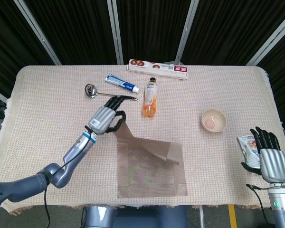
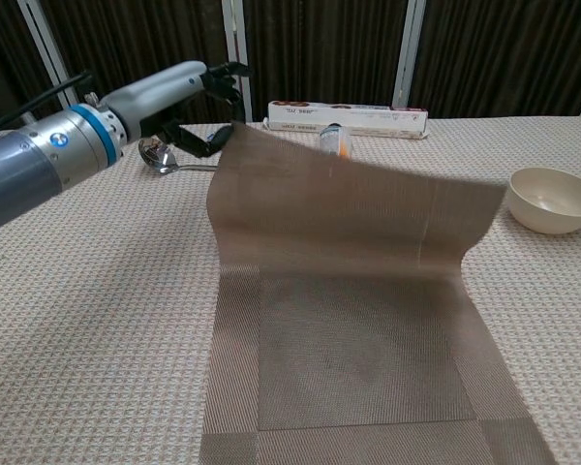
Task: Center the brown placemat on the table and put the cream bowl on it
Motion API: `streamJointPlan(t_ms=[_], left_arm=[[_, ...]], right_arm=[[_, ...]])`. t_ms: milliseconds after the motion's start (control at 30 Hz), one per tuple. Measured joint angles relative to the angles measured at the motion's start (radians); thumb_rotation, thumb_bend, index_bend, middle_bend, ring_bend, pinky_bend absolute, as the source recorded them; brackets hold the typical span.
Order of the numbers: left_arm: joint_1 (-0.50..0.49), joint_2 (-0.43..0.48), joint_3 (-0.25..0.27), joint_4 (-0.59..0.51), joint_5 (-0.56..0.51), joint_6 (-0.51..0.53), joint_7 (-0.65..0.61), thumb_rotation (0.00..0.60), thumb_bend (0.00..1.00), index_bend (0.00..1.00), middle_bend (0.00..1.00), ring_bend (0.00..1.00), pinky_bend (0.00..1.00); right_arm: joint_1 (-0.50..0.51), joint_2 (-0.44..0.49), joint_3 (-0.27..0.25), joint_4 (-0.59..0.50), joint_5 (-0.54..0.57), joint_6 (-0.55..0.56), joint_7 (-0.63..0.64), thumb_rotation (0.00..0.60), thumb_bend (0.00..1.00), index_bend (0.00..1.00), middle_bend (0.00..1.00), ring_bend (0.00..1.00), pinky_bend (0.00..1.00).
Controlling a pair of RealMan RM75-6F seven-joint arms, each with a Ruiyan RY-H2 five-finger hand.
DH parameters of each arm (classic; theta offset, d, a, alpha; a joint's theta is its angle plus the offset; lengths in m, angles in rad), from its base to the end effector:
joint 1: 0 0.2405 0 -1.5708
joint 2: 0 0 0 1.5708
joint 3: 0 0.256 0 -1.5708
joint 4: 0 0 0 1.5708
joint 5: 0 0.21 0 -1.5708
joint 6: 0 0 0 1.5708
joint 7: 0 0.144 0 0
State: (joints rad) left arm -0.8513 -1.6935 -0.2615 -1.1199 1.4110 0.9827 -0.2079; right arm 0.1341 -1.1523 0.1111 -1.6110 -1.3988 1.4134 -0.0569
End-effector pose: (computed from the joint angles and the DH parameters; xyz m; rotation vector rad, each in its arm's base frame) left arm -0.1090 0.3969 -0.0202 -1.8198 -0.9972 -1.3443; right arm -0.3104 -0.2085 0.1529 1.3412 -0.9148 0.8781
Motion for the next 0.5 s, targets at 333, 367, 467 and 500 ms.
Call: streamJointPlan(t_ms=[333,367,467,500], left_arm=[[-0.02,-0.007,-0.127,0.223,-0.277,-0.154,0.0,0.6,0.38,0.42,0.0,0.0,0.0],[-0.019,-0.011,-0.128,0.247,-0.29,-0.165,0.001,0.6,0.21,0.21,0.0,0.0,0.0],[-0.008,-0.021,-0.113,0.317,-0.311,-0.209,0.015,0.6,0.0,0.0,0.0,0.0,0.0],[-0.005,-0.022,-0.107,0.323,-0.313,-0.217,0.02,0.6,0.0,0.0,0.0,0.0,0.0]], right_arm=[[0.004,-0.006,0.0,0.002,0.004,-0.008,-0.01,0.6,0.0,0.0,0.0,0.0,0.0],[0.005,-0.006,0.0,0.002,0.005,-0.009,-0.012,0.6,0.0,0.0,0.0,0.0,0.0],[0.006,-0.008,-0.001,0.003,0.005,-0.013,-0.014,0.6,0.0,0.0,0.0,0.0,0.0],[0.006,-0.009,-0.002,0.003,0.005,-0.013,-0.016,0.6,0.0,0.0,0.0,0.0,0.0]])
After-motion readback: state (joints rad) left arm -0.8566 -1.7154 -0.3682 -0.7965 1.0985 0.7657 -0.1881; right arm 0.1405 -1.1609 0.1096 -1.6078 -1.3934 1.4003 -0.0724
